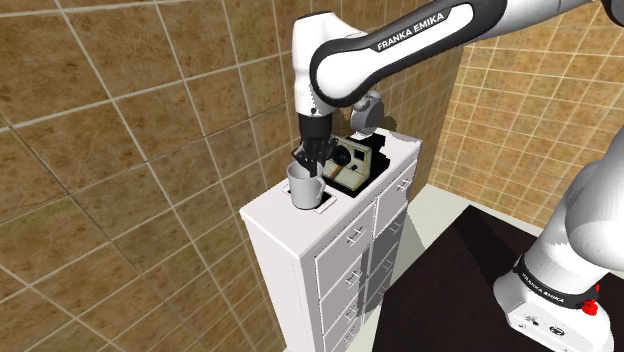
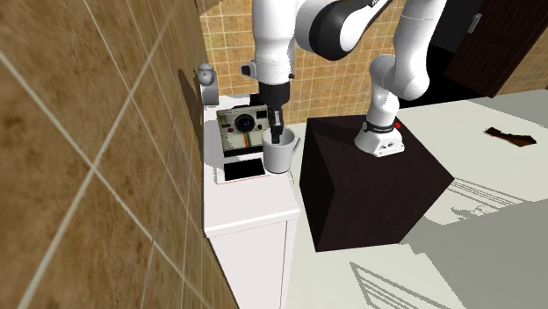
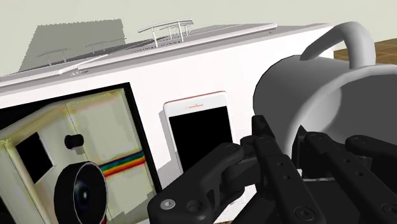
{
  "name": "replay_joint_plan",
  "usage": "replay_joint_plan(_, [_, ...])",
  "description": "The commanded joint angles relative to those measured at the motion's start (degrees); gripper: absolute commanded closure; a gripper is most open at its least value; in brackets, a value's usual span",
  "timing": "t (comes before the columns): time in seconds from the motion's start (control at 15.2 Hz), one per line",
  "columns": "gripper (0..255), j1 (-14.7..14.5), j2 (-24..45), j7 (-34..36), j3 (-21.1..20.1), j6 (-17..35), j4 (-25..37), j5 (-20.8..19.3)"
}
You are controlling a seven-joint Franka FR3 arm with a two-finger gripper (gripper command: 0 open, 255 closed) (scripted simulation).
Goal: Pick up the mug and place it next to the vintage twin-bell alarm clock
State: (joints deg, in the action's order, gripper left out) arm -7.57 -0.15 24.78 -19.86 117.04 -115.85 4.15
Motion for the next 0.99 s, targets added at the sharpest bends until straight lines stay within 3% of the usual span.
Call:
replay_joint_plan(0.0, [255, 0.0, -0.4, 0.0, 0.0, -1.6, 1.2, 0.1])
replay_joint_plan(0.92, [255, 0.2, -2.0, 0.3, 0.3, -12.1, 10.2, 0.4])
